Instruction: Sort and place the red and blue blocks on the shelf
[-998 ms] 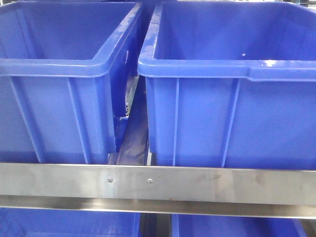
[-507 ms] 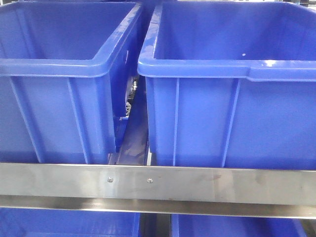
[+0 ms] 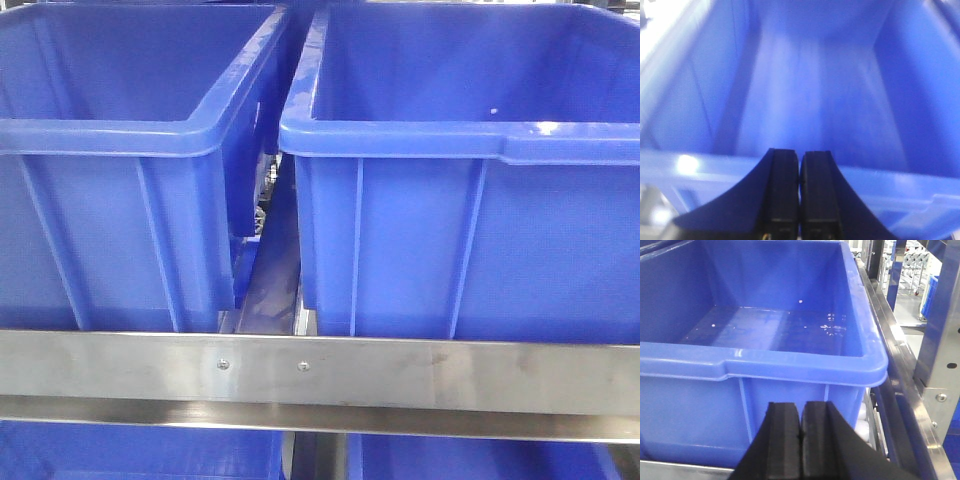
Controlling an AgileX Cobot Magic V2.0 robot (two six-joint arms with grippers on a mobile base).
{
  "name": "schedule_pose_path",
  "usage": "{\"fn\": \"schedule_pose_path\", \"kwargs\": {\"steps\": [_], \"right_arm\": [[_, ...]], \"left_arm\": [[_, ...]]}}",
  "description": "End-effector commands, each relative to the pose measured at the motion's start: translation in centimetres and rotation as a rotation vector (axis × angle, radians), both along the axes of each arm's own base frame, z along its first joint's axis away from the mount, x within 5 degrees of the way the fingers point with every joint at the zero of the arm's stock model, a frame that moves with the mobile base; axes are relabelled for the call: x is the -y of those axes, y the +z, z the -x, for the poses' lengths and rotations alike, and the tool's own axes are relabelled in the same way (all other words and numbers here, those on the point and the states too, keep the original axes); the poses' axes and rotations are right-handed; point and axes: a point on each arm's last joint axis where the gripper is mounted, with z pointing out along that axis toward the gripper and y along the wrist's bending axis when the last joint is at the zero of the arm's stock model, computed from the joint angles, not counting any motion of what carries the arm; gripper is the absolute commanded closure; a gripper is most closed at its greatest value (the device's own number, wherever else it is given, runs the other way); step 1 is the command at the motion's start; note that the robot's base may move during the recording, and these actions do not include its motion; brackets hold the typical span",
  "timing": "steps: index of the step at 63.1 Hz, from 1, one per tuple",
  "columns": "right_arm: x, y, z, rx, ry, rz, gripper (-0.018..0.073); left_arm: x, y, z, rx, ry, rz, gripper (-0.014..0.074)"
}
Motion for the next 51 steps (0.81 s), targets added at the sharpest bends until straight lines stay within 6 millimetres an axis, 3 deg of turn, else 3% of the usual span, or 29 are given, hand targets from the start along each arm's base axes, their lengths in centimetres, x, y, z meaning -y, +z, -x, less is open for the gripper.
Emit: {"fn": "schedule_pose_path", "kwargs": {"steps": [1, 28, 51], "right_arm": [[0.0, 1.0, 0.2, 0.111, -0.002, 0.011, 0.0503], [0.0, 1.0, 0.2, 0.111, -0.002, 0.011, 0.0503], [0.0, 1.0, 0.2, 0.111, -0.002, 0.011, 0.0503]], "left_arm": [[0.1, 1.5, 0.6, 0.133, -0.021, -0.005, 0.0455], [-0.6, -2.5, 5.0, 0.269, -0.022, -0.003, 0.0455], [-0.8, -5.0, 6.2, 0.314, -0.022, -0.003, 0.0455]]}}
